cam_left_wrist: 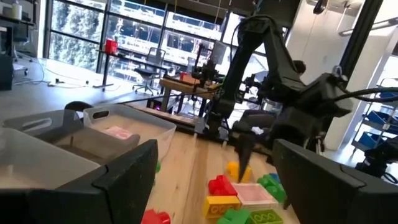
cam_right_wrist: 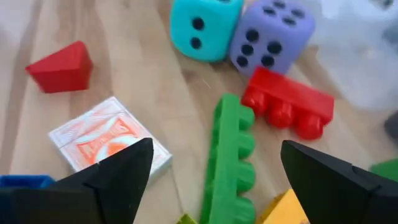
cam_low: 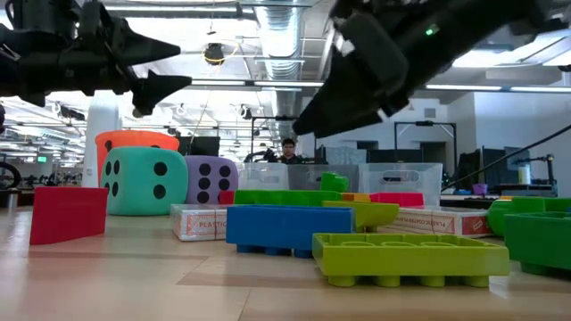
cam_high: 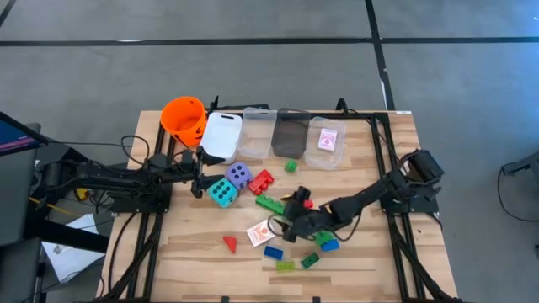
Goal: Pick & Place Toys
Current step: Put the large middle green game piece into the black bin
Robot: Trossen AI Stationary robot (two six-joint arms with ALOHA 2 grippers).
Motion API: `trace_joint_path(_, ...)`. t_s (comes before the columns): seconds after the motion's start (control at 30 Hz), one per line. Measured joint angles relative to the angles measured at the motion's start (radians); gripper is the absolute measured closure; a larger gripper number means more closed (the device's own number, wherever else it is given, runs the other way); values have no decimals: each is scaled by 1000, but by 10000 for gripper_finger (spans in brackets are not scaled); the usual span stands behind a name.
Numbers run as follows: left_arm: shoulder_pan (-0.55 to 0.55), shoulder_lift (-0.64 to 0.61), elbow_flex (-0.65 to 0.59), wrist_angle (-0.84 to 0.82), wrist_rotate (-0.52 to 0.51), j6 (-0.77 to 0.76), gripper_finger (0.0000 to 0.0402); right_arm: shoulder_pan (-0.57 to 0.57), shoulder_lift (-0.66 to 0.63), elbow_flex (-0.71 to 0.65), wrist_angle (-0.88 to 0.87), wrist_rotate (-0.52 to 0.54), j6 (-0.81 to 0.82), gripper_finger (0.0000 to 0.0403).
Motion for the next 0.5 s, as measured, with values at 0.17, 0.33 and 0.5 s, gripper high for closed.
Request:
trace_joint_path(0.17, 0, -1, 0, 2, 0, -1, 92, -69, 0, 0, -47, -111, 105, 58)
trace_joint_path(0.33, 0, -1, 0, 2, 0, -9, 92, -132, 0, 0, -20, -238, 111, 58)
trace_joint_path(0.5, 0, -1, 0, 0, 5, -10, 92, -159, 0, 0, -22, -297, 112, 58)
